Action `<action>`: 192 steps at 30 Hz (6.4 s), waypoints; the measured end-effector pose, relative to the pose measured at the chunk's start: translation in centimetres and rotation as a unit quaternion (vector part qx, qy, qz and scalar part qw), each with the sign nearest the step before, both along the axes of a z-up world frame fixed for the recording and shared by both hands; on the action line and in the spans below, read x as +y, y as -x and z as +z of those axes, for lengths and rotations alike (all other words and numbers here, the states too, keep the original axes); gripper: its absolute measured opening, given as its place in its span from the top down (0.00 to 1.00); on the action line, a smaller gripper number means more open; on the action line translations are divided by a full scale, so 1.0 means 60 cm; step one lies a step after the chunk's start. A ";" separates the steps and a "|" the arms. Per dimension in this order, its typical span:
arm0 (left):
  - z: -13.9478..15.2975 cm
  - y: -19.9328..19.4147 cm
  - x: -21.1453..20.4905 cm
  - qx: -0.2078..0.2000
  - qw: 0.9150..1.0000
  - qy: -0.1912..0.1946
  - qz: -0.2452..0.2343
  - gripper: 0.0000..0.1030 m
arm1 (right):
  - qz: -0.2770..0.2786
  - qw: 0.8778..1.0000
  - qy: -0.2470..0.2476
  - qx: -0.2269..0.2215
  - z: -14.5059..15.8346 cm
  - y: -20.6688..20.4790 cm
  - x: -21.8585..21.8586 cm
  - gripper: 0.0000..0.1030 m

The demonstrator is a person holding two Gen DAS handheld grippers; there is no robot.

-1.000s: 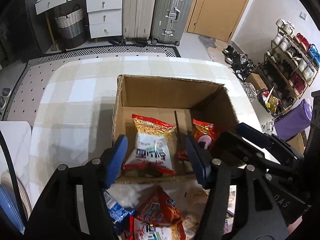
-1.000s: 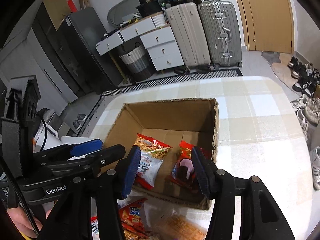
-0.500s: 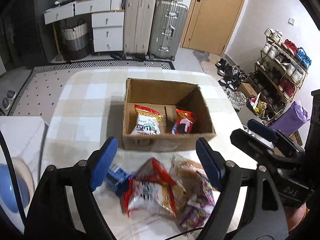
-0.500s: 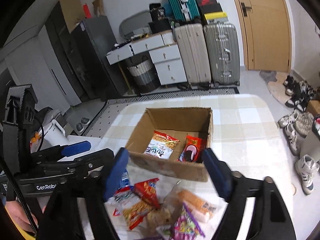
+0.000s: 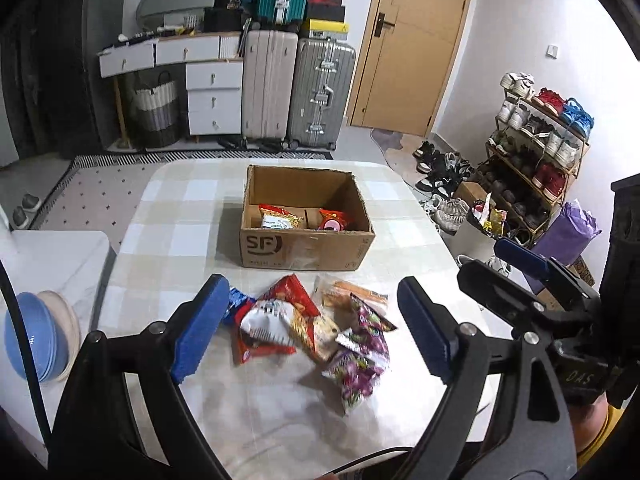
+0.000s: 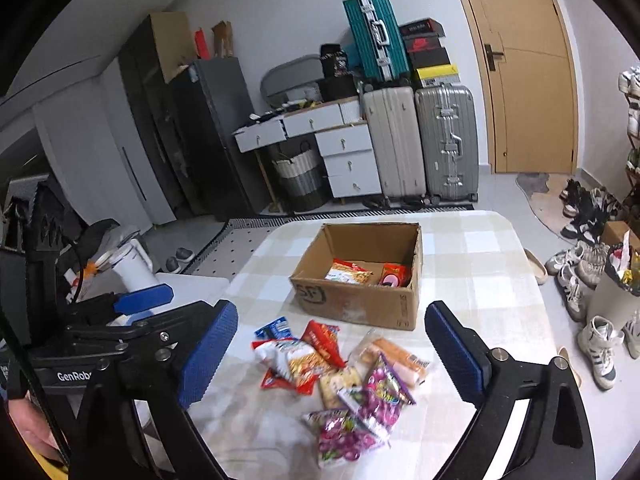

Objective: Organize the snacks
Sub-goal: 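Withdraw both tools from the box back toward the snack pile, then grasp the purple grape candy bag with the right gripper while the left grasps the white noodle bag, then lift both held bags and carry them over the cardboard box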

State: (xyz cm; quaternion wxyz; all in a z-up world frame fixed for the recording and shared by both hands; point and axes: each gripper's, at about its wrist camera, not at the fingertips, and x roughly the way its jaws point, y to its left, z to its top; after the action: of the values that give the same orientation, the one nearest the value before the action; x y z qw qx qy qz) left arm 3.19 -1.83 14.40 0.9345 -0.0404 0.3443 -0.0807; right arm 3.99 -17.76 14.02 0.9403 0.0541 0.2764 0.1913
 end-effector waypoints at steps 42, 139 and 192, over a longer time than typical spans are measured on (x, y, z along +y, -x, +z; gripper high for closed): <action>-0.249 0.030 0.083 0.051 0.996 0.029 0.070 0.01 | 0.079 0.989 0.007 0.122 -0.310 0.000 0.023 0.01; -0.284 -0.041 0.081 0.098 0.990 0.098 0.032 0.61 | 0.091 0.981 -0.076 0.152 -0.309 -0.024 0.005 0.58; -0.006 -0.068 0.045 0.001 0.998 0.056 0.009 0.61 | 0.060 0.992 -0.081 0.081 -0.073 -0.101 0.000 0.58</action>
State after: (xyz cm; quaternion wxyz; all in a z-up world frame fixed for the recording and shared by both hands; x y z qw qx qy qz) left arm 7.25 0.88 14.01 0.9311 -0.0956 0.3399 -0.0912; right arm 10.06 -17.78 9.65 0.8940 0.1284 0.3383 0.2644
